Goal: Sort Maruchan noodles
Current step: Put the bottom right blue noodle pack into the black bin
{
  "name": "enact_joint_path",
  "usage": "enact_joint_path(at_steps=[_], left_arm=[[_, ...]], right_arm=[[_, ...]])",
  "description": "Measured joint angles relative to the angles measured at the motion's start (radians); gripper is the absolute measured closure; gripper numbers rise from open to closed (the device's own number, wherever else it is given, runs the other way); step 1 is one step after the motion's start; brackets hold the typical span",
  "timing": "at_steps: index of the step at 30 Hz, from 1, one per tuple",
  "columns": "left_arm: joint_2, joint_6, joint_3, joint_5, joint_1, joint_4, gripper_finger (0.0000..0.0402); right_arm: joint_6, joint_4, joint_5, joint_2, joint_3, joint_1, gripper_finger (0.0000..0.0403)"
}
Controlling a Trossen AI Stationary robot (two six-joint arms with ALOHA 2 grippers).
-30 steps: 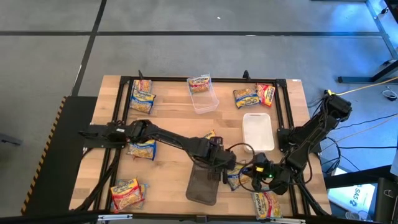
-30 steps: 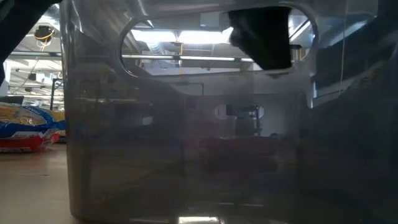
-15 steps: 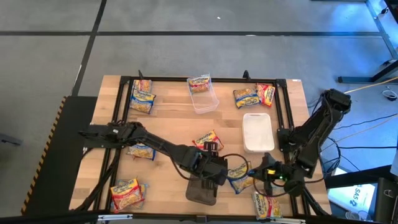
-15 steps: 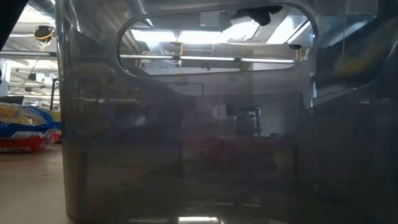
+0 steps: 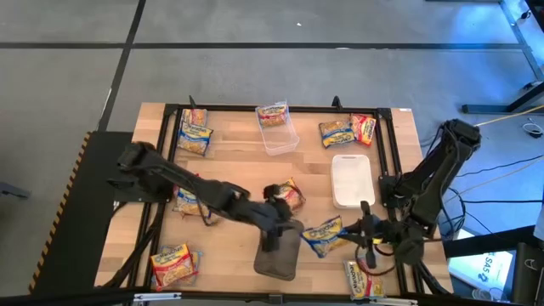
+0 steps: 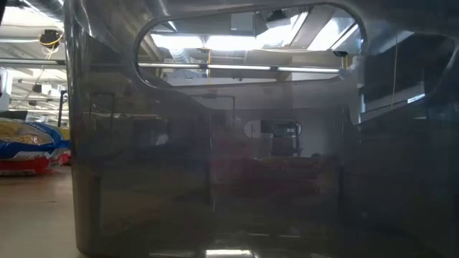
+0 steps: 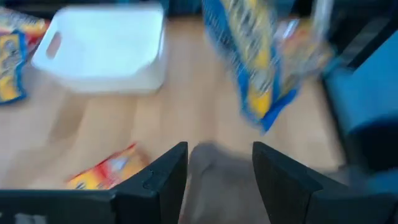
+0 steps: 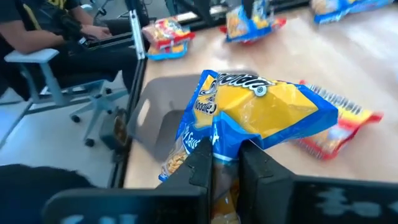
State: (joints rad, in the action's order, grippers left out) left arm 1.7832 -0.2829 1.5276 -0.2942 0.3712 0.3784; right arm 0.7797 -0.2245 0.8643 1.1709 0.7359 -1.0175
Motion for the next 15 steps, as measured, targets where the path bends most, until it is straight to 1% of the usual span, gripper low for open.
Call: enact_joint_path(at_steps=[2, 4, 5, 7, 10, 12, 15], left_arm=[[-0.061, -0.017, -0.104, 0.024, -0.01, -0.137, 0.0227], [-0.104, -0.028, -0.172, 0.01, -0.011, -0.244, 0.0227], [-0.119, -0.043, -0.192, -0.003, -0.01, -0.268, 0.0227], [-0.134, -0.083, -0.202, -0.025, -0.009, -0.284, 0.0227], [-0.139, -0.12, -0.203, -0.012, -0.02, -0.267, 0.0227], [-0.138, -0.148, -0.204, 0.039, -0.038, -0.267, 0.022], [-0.13, -0.184, -0.204, 0.118, -0.068, -0.271, 0.0198]], right_arm=[[-0.054, 0.004, -0.011, 0.0, 0.012, 0.038, 0.038], [-0.109, 0.023, -0.044, 0.0, 0.016, 0.084, 0.038], [-0.136, 0.036, -0.061, 0.0, 0.016, 0.106, 0.038], [-0.194, 0.071, -0.093, 0.001, 0.016, 0.144, 0.0379], [-0.275, 0.122, -0.137, 0.003, 0.016, 0.188, 0.0379], [-0.327, 0.154, -0.164, 0.01, 0.016, 0.216, 0.0378], [-0.389, 0.2, -0.204, 0.021, 0.016, 0.248, 0.0378]])
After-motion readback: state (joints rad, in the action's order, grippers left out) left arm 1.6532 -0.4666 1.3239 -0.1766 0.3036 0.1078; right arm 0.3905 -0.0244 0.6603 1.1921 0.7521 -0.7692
